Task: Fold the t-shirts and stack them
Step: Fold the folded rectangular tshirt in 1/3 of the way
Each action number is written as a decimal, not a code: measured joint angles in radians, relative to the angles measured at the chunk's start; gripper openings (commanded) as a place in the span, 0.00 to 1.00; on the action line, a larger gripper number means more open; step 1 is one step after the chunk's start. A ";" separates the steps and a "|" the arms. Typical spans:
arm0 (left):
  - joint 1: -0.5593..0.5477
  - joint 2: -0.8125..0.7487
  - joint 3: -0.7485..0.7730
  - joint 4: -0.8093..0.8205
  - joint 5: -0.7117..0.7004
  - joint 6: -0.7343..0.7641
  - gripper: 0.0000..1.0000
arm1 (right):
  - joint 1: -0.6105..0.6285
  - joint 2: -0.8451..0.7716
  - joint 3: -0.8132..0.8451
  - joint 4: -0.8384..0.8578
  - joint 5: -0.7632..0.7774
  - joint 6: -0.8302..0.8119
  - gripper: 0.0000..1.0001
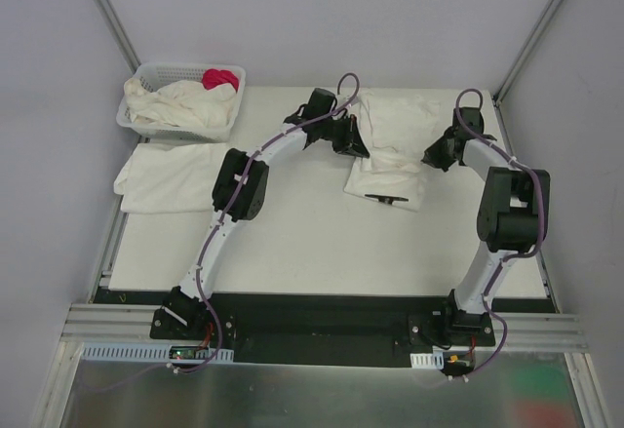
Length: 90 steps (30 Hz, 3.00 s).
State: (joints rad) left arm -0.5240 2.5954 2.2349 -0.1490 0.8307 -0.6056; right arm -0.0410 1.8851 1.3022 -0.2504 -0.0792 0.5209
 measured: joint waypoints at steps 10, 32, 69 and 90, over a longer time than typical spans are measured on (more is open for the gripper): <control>0.016 0.006 0.001 0.045 0.010 -0.047 0.25 | -0.020 0.026 0.044 0.000 0.003 0.003 0.16; 0.040 -0.320 -0.428 0.090 -0.010 0.033 0.34 | -0.021 -0.239 -0.116 0.000 0.018 -0.015 0.23; 0.040 -0.587 -0.660 0.102 -0.107 0.199 0.33 | 0.298 0.004 -0.019 0.104 -0.015 -0.075 0.22; 0.042 -0.552 -0.627 0.092 -0.088 0.200 0.33 | 0.108 0.237 0.394 0.025 0.003 -0.167 0.22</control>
State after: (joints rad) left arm -0.4824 2.0434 1.6077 -0.0566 0.7429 -0.4057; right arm 0.0666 2.1220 1.6958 -0.2256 -0.0765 0.3538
